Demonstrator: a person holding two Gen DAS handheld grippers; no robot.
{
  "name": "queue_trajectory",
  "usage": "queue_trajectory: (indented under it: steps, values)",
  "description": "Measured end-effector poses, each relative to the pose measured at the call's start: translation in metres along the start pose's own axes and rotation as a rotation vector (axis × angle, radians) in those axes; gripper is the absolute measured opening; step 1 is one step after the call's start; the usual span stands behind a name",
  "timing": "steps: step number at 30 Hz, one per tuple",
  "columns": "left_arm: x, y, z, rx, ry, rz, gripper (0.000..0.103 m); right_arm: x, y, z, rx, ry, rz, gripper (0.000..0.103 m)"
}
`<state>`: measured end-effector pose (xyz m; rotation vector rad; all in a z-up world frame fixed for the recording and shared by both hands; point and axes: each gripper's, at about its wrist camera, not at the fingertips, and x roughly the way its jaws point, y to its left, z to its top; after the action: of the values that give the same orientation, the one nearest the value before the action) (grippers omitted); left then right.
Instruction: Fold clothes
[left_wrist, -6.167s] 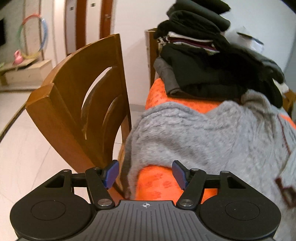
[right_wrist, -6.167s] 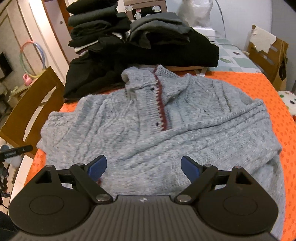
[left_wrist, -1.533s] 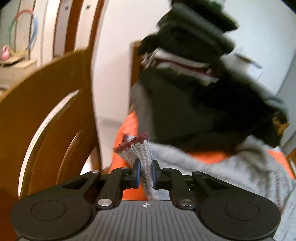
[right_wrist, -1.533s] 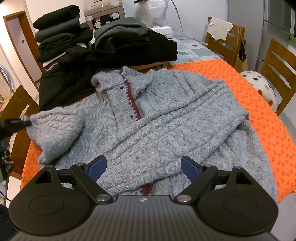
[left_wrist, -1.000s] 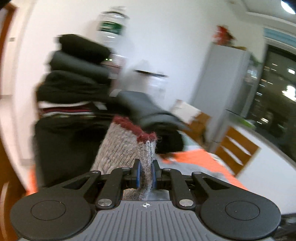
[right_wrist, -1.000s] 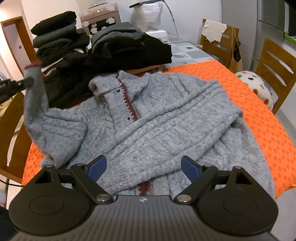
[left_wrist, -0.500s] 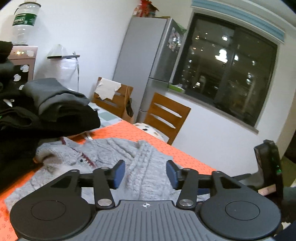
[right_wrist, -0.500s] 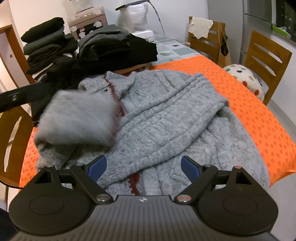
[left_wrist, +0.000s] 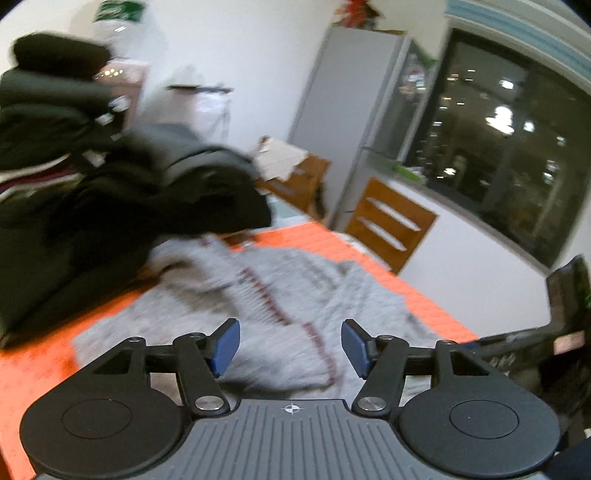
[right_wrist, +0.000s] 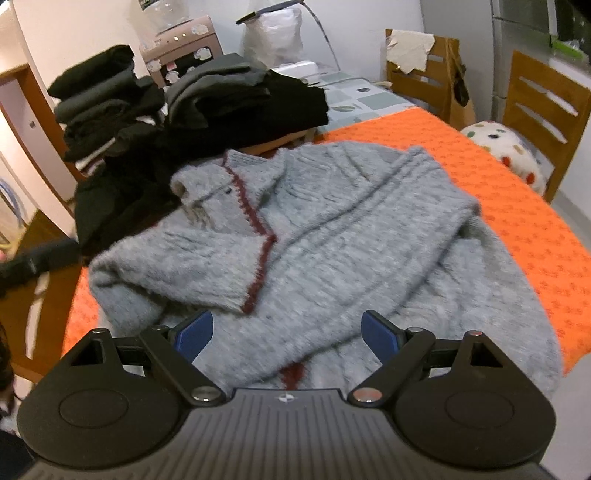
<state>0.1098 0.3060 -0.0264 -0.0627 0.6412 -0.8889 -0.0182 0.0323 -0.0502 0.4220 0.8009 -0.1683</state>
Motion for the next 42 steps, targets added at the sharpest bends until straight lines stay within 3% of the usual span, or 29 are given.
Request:
queue_trajectory:
  steps: [4, 14, 17, 19, 20, 21, 25, 30, 37, 40, 42]
  values:
    - [-0.009, 0.023, -0.009, -0.052, 0.016, 0.069, 0.065, 0.019, 0.001, 0.013, 0.044, 0.012, 0.062, 0.091]
    - [-0.024, 0.059, -0.030, -0.104, 0.040, 0.212, 0.067, 0.099, 0.009, 0.035, 0.124, 0.132, 0.138, 0.069]
    - [-0.027, 0.064, -0.036, -0.098, 0.049, 0.242, 0.068, 0.119, 0.012, 0.035, 0.129, 0.172, 0.141, 0.050]
    - [-0.028, 0.067, -0.039, -0.097, 0.055, 0.257, 0.068, 0.124, 0.013, 0.033, 0.122, 0.184, 0.145, 0.031]
    - [-0.028, 0.068, -0.040, -0.094, 0.057, 0.263, 0.069, 0.125, 0.014, 0.033, 0.119, 0.187, 0.149, 0.016]
    - [-0.027, 0.070, -0.040, -0.091, 0.059, 0.271, 0.070, 0.120, 0.014, 0.035, 0.114, 0.170, 0.157, 0.014]
    - [-0.021, 0.078, -0.037, -0.079, 0.065, 0.304, 0.070, 0.088, 0.012, 0.043, 0.094, 0.078, 0.187, 0.011]
    - [-0.006, 0.089, -0.028, -0.060, 0.073, 0.315, 0.070, 0.016, -0.003, 0.050, 0.085, -0.054, 0.178, 0.011]
    - [0.022, 0.084, -0.018, -0.017, 0.106, 0.278, 0.070, -0.035, -0.046, 0.020, 0.102, -0.031, 0.003, 0.012]
    - [0.033, 0.079, -0.019, 0.001, 0.123, 0.260, 0.070, -0.029, -0.071, -0.003, 0.165, 0.027, -0.080, 0.019]
    - [0.039, 0.076, -0.020, 0.022, 0.133, 0.257, 0.070, -0.024, -0.080, -0.015, 0.186, 0.041, -0.120, 0.042]
